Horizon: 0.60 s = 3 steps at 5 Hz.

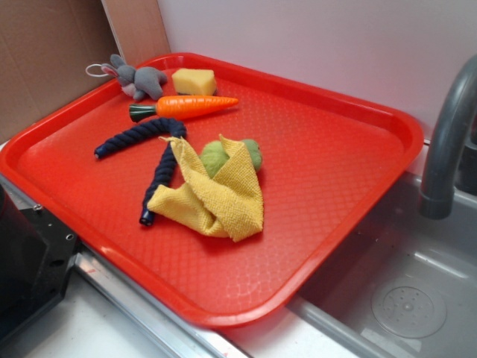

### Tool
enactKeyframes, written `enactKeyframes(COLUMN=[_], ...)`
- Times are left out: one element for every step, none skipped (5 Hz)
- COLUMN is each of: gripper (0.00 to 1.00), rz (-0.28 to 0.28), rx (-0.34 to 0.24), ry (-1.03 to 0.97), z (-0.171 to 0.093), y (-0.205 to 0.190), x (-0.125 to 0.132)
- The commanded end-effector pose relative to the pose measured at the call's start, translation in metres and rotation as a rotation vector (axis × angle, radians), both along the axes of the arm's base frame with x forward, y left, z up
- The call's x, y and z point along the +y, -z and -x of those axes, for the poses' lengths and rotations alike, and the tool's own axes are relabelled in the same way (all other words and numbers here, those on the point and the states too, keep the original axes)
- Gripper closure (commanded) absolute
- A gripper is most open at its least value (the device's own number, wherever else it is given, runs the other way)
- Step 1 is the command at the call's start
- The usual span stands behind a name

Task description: Grab the carrot.

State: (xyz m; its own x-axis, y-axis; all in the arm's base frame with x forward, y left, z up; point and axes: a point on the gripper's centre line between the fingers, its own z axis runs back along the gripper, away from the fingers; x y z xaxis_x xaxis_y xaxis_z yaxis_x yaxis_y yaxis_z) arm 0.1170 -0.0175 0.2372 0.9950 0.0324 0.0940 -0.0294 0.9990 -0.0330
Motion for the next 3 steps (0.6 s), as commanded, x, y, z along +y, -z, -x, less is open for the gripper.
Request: enactKeyframes(gripper=[0.0,0.0,0.0], rz=[0.0,-0.112,-0.05], rx=[0.0,0.145,0.055], ry=[0.0,-0.142,0.11], z=[0.0,-0.038,-0.087], y=[0.0,0.05,0.088], x=[0.0,0.05,0.052])
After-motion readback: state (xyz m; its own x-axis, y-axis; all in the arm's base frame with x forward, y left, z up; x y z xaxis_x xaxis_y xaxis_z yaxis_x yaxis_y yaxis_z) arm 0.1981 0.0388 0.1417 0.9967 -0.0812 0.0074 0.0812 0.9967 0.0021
